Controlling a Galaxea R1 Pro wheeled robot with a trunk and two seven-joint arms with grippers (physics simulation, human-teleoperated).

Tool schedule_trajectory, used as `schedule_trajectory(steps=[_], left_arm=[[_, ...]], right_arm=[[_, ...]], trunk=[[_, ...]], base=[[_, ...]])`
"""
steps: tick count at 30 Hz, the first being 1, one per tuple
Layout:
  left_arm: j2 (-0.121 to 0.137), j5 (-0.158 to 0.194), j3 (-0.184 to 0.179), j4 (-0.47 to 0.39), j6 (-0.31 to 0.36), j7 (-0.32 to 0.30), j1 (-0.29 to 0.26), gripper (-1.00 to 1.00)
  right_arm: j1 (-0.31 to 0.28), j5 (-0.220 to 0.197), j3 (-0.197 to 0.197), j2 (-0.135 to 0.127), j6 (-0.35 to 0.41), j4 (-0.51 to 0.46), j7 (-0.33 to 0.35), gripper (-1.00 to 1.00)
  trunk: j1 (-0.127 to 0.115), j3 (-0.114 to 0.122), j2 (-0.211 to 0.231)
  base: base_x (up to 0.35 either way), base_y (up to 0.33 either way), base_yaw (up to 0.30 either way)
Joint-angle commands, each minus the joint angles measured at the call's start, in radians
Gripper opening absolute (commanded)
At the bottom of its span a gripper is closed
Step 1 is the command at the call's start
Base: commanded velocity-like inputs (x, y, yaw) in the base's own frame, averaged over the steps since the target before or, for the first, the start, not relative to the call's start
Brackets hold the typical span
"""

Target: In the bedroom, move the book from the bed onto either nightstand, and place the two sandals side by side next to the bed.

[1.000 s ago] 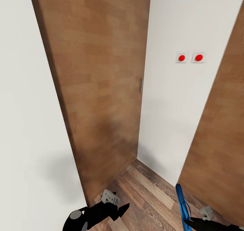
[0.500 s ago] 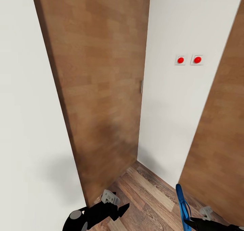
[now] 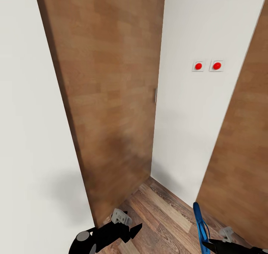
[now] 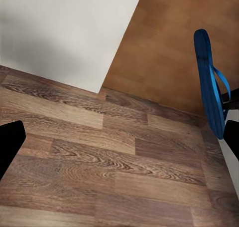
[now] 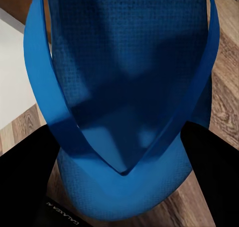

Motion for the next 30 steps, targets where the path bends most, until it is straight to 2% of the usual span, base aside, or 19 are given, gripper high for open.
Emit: schedule_trajectory(steps=[1, 6, 17, 25, 30], left_arm=[[0.000, 0.006, 0.001, -0.001, 0.009, -0.002, -0.001, 1.00], [0.000, 0.006, 0.001, -0.001, 0.009, -0.002, -0.001, 1.00], [0.000, 0.006, 0.001, -0.001, 0.009, -0.002, -0.001, 1.00], [0.000, 0.006, 0.001, -0.001, 0.009, -0.002, -0.001, 1.00], [0.000, 0.006, 0.001, -0.001, 0.009, -0.002, -0.001, 1.00]], right_arm=[[-0.001, -0.007, 0.008, -0.001, -0.005, 0.001, 0.001, -1.00], [-0.001, -0.007, 0.008, -0.001, -0.005, 0.001, 0.001, -1.00], [-0.001, -0.007, 0.008, -0.001, -0.005, 0.001, 0.002, -1.00], [-0.001, -0.007, 0.008, -0.001, -0.005, 0.001, 0.002, -1.00], [-0.001, -0.007, 0.008, -0.001, -0.005, 0.001, 0.002, -1.00]], trunk=[[0.000, -0.001, -0.001], [0.000, -0.001, -0.001], [0.000, -0.001, -0.001], [0.000, -0.001, -0.001], [0.000, -0.001, -0.001]], base=[[0.000, 0.000, 0.000], [0.000, 0.000, 0.079], [0.000, 0.000, 0.213], [-0.011, 0.000, 0.035], [-0.246, 0.000, 0.002]])
